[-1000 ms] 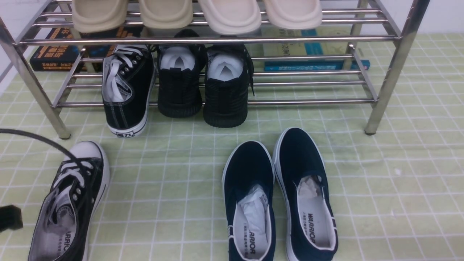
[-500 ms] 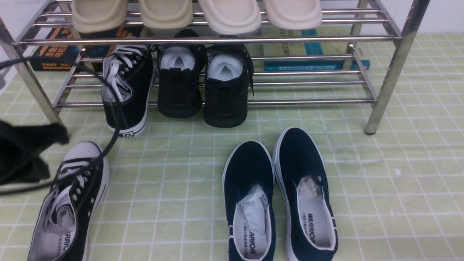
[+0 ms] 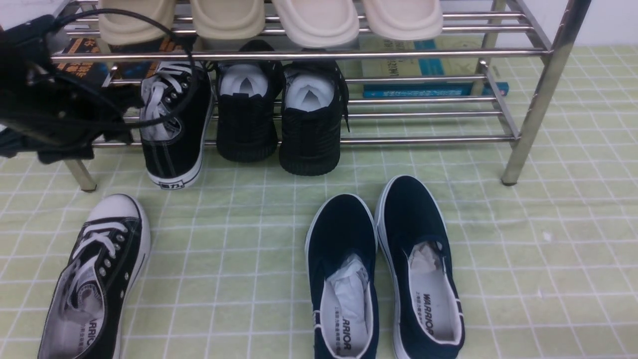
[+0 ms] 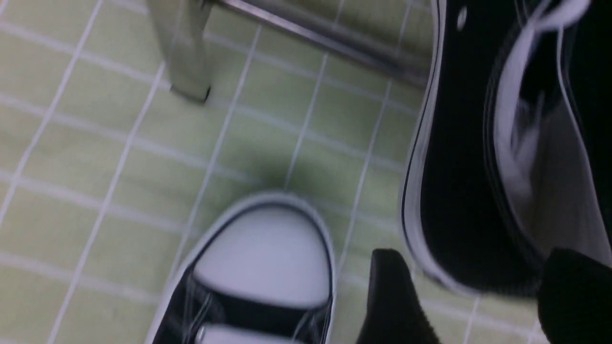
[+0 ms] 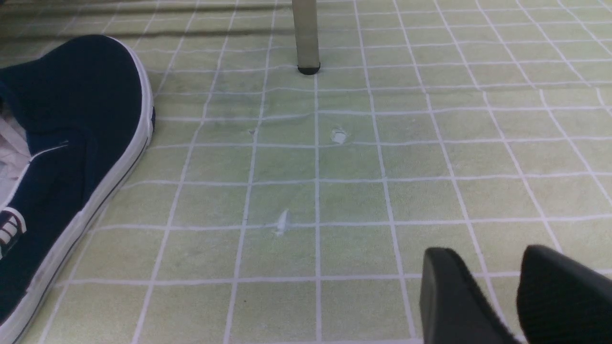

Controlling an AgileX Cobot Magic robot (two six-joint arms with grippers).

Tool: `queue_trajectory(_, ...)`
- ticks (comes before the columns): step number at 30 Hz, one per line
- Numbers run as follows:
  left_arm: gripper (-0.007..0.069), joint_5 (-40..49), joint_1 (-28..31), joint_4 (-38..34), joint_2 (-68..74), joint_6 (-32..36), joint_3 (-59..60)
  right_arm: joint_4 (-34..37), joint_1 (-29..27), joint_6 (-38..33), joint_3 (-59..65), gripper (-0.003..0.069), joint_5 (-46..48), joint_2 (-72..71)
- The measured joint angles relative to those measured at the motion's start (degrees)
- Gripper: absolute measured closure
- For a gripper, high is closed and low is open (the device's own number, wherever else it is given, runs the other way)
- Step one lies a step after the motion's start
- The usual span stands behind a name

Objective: Take the shoes off the shelf with your hand from the green coffee tablecloth.
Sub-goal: 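Grasp the leftmost shoe on the bottom shelf of the shoe rack with the left gripper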

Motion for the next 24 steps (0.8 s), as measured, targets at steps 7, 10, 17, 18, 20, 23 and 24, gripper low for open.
queue_trajectory(7, 0.0195, -10.34, 0.00, -3.61, 6.26, 0.00, 0.00, 0.00, 0.00, 0.00, 0.00, 0.0421, 0.00, 0.00)
queue_trajectory(10, 0.0195, -13.26, 0.00, -4.76, 8.10, 0.00, -0.06, 0.00, 0.00, 0.00, 0.00, 0.0421, 0.00, 0.00)
queue_trajectory(17, 0.0249, -17.33, 0.00, -8.01, 12.09, 0.06, -0.11, 0.00, 0.00, 0.00, 0.00, 0.0421, 0.00, 0.00)
queue_trajectory(18, 0.0288, -17.84, 0.00, -8.87, 12.53, 0.06, -0.11, 0.00, 0.00, 0.00, 0.00, 0.0421, 0.00, 0.00)
queue_trajectory(20, 0.0365, -18.33, 0.00, -10.23, 12.92, 0.06, -0.26, 0.00, 0.00, 0.00, 0.00, 0.0421, 0.00, 0.00)
queue_trajectory(23, 0.0500, -17.61, 0.00, -10.68, 13.03, 0.06, -0.26, 0.00, 0.00, 0.00, 0.00, 0.0421, 0.00, 0.00)
queue_trajectory(24, 0.0562, -16.39, 0.11, -10.61, 12.85, 0.20, -0.26, 0.00, 0.00, 0.00, 0.00, 0.0421, 0.00, 0.00)
